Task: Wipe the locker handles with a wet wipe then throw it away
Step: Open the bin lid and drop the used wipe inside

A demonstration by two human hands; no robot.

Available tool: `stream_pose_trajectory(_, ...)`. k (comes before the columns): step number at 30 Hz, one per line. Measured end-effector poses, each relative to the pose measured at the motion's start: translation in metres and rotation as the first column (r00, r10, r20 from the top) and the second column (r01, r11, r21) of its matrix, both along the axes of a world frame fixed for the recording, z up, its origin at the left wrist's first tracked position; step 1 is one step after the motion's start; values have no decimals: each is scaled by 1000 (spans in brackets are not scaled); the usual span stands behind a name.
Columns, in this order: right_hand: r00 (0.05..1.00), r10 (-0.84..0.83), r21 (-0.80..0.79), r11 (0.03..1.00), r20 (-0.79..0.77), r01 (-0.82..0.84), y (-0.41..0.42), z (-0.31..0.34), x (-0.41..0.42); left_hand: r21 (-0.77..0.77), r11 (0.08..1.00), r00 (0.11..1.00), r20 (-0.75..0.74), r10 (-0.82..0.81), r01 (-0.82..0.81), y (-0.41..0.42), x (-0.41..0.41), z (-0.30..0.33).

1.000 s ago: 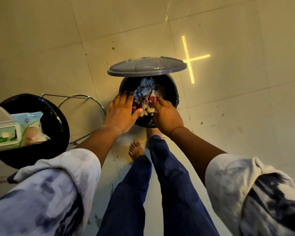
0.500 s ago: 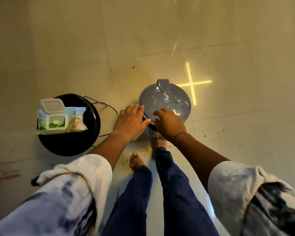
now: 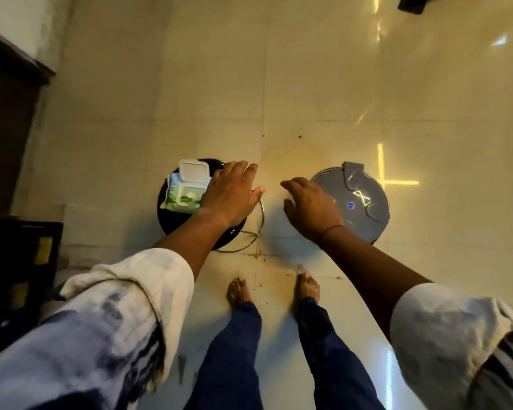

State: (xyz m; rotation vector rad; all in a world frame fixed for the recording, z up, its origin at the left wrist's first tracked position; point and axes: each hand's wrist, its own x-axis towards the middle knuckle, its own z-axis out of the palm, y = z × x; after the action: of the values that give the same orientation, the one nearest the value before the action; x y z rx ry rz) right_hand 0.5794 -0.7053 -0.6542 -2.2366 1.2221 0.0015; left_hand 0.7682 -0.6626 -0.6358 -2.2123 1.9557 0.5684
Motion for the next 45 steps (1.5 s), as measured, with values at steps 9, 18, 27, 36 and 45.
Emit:
stream_pose_trajectory(9, 999, 21, 19, 1000, 28, -21, 21, -9, 152, -21, 1000, 998, 63, 7, -6, 43, 150, -13)
stream_pose_trajectory(18, 985, -172, 208, 963, -2, 169, 28, -64, 228, 135, 989, 996, -67, 66, -56, 71, 225, -73)
stream_pose_trajectory(27, 949, -311, 286, 914, 43, 287, 13, -88, 246, 265, 950, 932, -272, 241, -168, 62, 237, -112)
stream_pose_trajectory(36, 979, -151, 109, 985, 135, 137, 47, -84, 231, 278, 923, 862, -360, 356, -265, 78, 225, -120)
stream_pose_trajectory(45, 976, -215, 246, 949, 43, 198, 55, -103, 228, 177, 906, 794, -437, 422, -384, 69, 220, -122)
